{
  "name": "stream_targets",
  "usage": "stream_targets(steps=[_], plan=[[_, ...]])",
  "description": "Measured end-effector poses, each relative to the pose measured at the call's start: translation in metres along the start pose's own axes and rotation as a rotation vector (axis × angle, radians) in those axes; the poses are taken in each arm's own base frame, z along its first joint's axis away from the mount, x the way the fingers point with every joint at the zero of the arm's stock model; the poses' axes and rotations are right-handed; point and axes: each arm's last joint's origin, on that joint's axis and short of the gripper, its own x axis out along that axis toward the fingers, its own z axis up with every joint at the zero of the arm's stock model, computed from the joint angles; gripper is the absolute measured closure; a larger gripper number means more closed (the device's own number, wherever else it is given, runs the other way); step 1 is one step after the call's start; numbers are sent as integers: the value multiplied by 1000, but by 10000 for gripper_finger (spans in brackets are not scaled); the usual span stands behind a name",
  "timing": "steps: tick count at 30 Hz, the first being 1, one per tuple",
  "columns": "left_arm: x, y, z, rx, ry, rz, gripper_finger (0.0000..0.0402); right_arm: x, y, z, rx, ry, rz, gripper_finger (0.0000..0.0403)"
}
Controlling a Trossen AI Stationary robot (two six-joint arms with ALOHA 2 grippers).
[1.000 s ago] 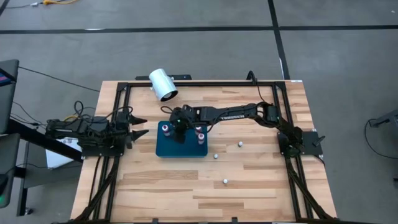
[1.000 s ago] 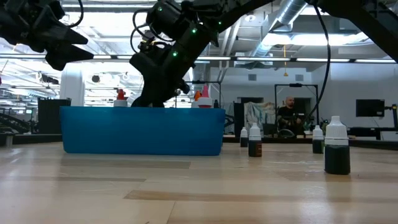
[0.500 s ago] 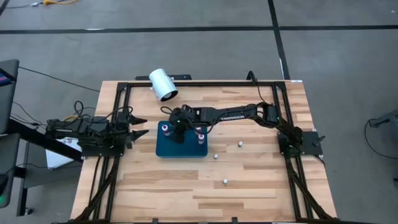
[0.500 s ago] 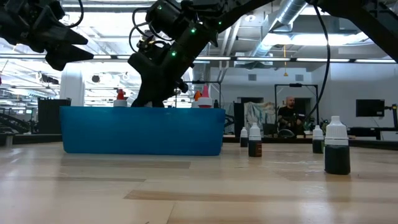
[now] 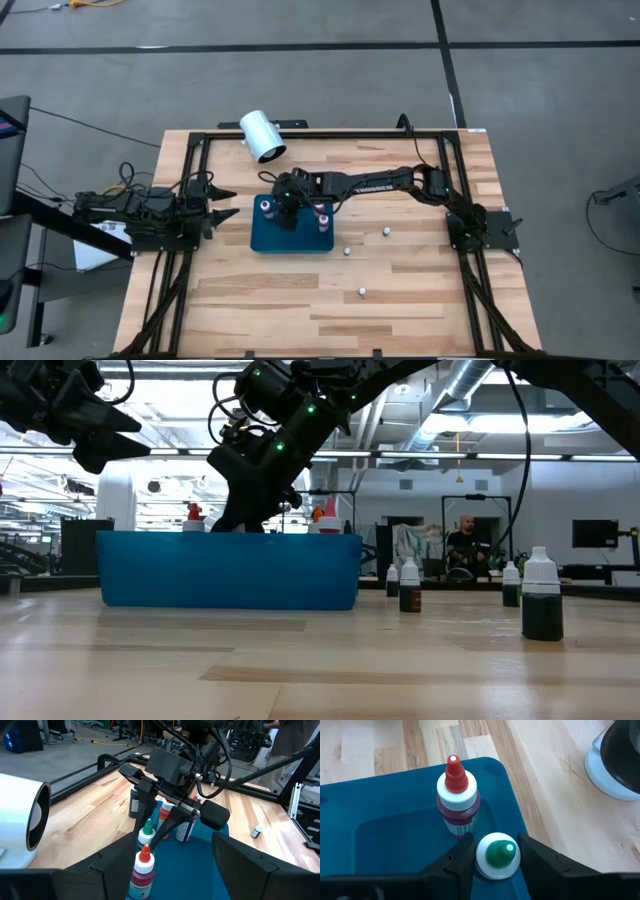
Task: Pick & Place food coloring
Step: Put the large green food coloring bottle into the bin
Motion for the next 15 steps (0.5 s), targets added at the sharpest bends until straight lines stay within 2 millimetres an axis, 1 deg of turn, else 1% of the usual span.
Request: stream_targets(steps=[8, 15], plan=[[0, 0, 0, -8, 0, 0, 152, -11, -1, 13, -25, -14, 1, 270], [0, 0, 0, -9, -1, 0, 152, -12, -1, 12, -27, 6, 4, 262]])
